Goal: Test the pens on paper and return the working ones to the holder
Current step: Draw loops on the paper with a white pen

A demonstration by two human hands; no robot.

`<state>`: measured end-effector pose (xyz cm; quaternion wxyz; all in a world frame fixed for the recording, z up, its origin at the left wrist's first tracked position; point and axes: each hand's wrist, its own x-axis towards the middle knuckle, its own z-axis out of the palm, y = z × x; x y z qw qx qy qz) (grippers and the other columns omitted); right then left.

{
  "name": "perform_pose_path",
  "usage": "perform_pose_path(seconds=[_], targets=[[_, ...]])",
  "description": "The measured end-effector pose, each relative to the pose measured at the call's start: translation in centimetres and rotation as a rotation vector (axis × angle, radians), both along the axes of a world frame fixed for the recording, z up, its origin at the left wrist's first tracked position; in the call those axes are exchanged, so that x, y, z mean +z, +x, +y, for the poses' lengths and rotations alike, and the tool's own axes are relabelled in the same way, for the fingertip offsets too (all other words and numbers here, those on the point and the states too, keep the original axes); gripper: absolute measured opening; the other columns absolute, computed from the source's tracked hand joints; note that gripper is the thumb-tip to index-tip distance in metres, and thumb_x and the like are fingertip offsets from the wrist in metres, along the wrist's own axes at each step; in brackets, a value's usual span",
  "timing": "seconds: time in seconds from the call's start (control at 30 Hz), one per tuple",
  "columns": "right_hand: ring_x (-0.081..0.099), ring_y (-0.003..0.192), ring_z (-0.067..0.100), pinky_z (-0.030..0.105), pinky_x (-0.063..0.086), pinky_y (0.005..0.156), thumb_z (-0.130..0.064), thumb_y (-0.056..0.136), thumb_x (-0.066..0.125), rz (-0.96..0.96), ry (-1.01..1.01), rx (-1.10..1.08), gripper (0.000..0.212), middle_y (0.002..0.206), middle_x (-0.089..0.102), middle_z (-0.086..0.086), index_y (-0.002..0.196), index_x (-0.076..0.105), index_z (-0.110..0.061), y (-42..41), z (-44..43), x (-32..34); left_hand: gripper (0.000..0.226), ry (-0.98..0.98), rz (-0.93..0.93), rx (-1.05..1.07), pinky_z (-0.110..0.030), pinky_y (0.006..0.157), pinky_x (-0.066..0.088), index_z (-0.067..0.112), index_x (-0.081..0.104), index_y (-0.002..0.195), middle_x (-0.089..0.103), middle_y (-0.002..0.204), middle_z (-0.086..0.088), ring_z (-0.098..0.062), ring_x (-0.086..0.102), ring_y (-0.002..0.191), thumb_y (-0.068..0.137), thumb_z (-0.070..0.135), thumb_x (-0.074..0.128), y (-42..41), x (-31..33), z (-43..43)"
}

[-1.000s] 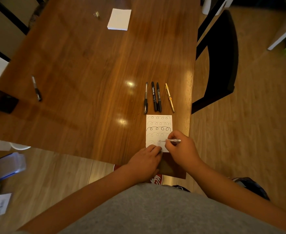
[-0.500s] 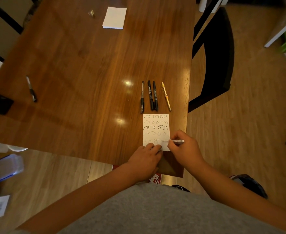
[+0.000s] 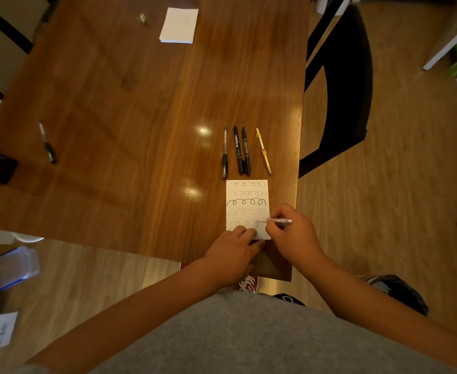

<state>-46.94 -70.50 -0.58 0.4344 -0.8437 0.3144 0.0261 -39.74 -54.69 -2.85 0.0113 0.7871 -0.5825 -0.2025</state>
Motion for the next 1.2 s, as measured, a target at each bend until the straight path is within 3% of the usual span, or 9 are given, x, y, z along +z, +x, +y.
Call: perform_pose_path(seconds=[0.23,0.47,0.73,0.93,1.2], targets=[[0.059,0.062,0.010,0.015,0.042,0.049,-0.027,0.090,0.064,0.010,-0.028,-0.035,0.018,0.070,0.058,-0.016,0.079,0.051,-0.034,-0.6,-0.9,0.0,0.063,0.016,-0.017,0.002,-0.042,0.100,0.037,0.020,0.032,0.145,0.029,0.152,-0.009,-0.030,0.032,0.132,0.092,0.044,0.054,-0.3,-0.1,-0.2],[0.058,0.059,0.011,0.019,0.044,0.049,-0.024,0.089,0.063,0.016,-0.002,-0.031,0.016,0.067,0.059,-0.009,0.079,0.053,-0.030,-1.4,-1.1,0.1,0.059,-0.005,0.014,0.007,-0.041,0.103,0.037,0.018,0.037,0.142,0.036,0.147,-0.009,-0.027,0.033,0.131,0.091,0.042,0.056,-0.3,-0.1,-0.5],[0.060,0.064,0.011,0.019,0.049,0.051,-0.027,0.089,0.064,0.033,0.000,-0.006,0.013,0.072,0.061,-0.012,0.081,0.055,-0.031,-1.1,-0.8,0.2,0.062,0.015,-0.009,0.011,-0.043,0.099,0.039,0.020,0.033,0.144,0.039,0.142,-0.010,-0.028,0.036,0.127,0.090,0.044,0.054,-0.3,0.0,-0.9],[0.057,0.060,0.012,0.018,0.038,0.048,-0.025,0.090,0.063,0.015,-0.002,-0.047,0.015,0.068,0.059,-0.008,0.079,0.053,-0.029,-0.5,-1.7,0.6,0.061,0.027,-0.001,0.017,-0.043,0.100,0.038,0.021,0.033,0.144,0.037,0.145,-0.009,-0.028,0.035,0.129,0.091,0.045,0.054,-0.2,-0.1,-1.0],[0.058,0.062,0.014,0.021,0.042,0.050,-0.022,0.090,0.063,0.047,0.056,-0.037,0.015,0.068,0.060,-0.004,0.078,0.055,-0.026,-1.6,-1.9,1.0,0.062,0.041,0.004,0.040,-0.044,0.104,0.036,0.022,0.031,0.145,0.034,0.148,-0.009,-0.028,0.031,0.133,0.092,0.045,0.054,-0.4,0.1,-1.1]])
